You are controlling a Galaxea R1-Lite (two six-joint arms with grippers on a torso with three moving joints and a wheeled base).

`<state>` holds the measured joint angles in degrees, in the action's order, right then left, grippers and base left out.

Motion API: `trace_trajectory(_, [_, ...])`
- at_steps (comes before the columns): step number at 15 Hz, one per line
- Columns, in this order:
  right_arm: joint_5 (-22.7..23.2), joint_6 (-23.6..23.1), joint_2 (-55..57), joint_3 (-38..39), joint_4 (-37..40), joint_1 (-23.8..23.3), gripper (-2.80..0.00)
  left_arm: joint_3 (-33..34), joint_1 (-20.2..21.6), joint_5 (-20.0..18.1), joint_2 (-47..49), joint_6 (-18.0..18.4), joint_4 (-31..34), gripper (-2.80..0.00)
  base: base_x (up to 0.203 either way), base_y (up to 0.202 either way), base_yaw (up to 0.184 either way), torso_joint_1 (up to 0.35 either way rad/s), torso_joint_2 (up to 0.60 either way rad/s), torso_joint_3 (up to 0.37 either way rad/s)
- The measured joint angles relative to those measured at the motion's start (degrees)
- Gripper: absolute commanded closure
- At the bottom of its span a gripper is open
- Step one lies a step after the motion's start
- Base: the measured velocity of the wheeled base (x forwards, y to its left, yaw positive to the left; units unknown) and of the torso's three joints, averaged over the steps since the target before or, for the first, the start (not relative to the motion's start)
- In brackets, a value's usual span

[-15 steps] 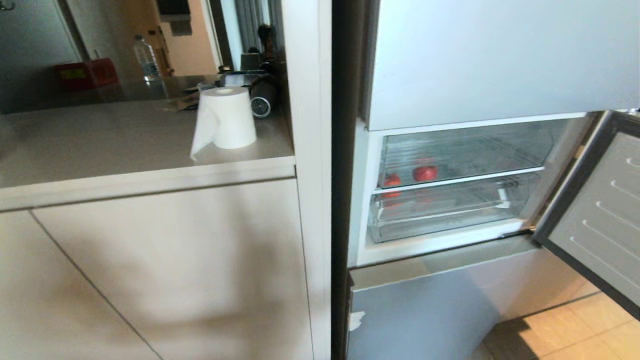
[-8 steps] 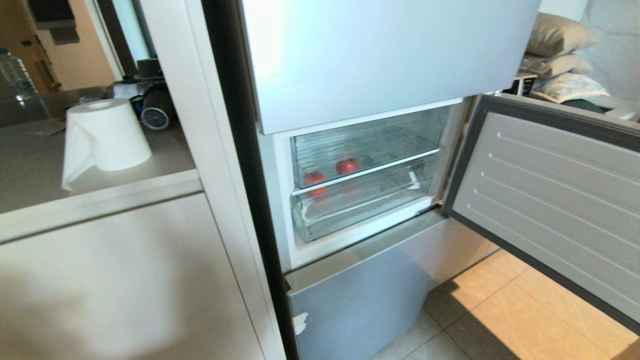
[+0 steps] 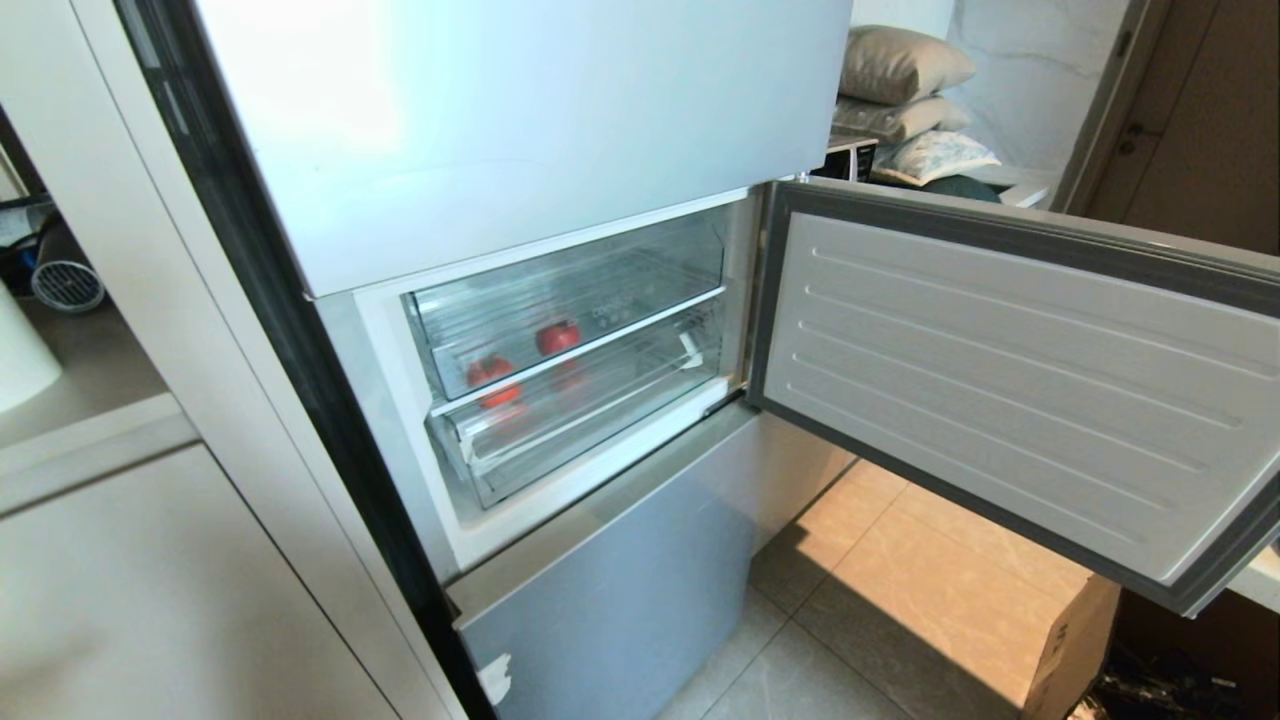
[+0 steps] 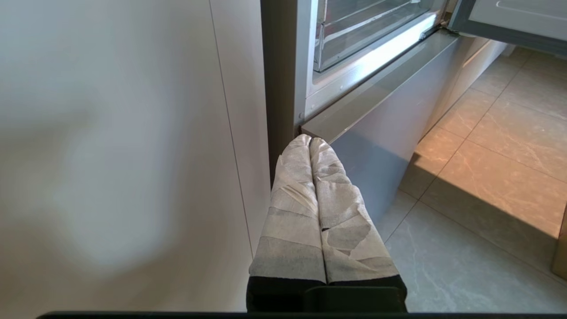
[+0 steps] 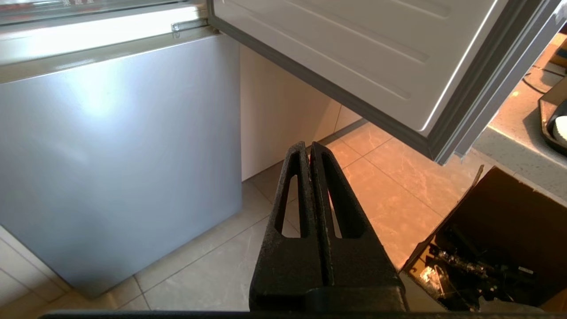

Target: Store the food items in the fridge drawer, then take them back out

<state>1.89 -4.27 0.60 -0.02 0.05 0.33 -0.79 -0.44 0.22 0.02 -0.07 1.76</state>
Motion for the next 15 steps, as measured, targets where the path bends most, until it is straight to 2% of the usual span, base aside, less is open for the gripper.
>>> trace_trajectory(1, [-0.3,1.0,0.5,0.0,-0.7,-0.1,0.00,0.0,0.0,0.0,0.0,0.0,0.0,0.00,0.000,0.000,0.000,0.000,0.00,0.000])
trace_trajectory(2, [-1.2,4.0,1.7,-1.0,-3.5,-0.3,0.00,0.0,0.0,0.0,0.0,0.0,0.0,0.00,0.000,0.000,0.000,0.000,0.00,0.000])
trace_trajectory(4, [-3.9,13.5,7.2,-5.2,-9.2,-2.4,0.00,0.0,0.0,0.0,0.0,0.0,0.0,0.00,0.000,0.000,0.000,0.000,0.00,0.000])
trace_trajectory(5, [-4.7,19.6,11.1,-8.7,-11.6,-5.9,0.00,0.0,0.0,0.0,0.0,0.0,0.0,0.00,0.000,0.000,0.000,0.000,0.00,0.000])
trace_trajectory(7, [-3.4,30.8,18.5,-14.5,-14.9,-17.1,0.00,0.0,0.0,0.0,0.0,0.0,0.0,0.00,0.000,0.000,0.000,0.000,0.00,0.000])
trace_trajectory(10, [5.2,42.9,30.2,-18.9,-21.6,-38.0,0.00,0.0,0.0,0.0,0.0,0.0,0.0,0.00,0.000,0.000,0.000,0.000,0.00,0.000])
trace_trajectory(12, [14.7,47.9,39.4,-20.3,-27.8,-51.8,0.00,0.0,0.0,0.0,0.0,0.0,0.0,0.00,0.000,0.000,0.000,0.000,0.00,0.000])
trace_trajectory(14, [24.2,50.2,48.8,-21.6,-34.1,-60.7,0.00,0.0,0.0,0.0,0.0,0.0,0.0,0.00,0.000,0.000,0.000,0.000,0.00,0.000])
trace_trajectory(15, [27.6,50.9,53.9,-22.6,-37.1,-63.3,0.00,0.0,0.0,0.0,0.0,0.0,0.0,0.00,0.000,0.000,0.000,0.000,0.00,0.000])
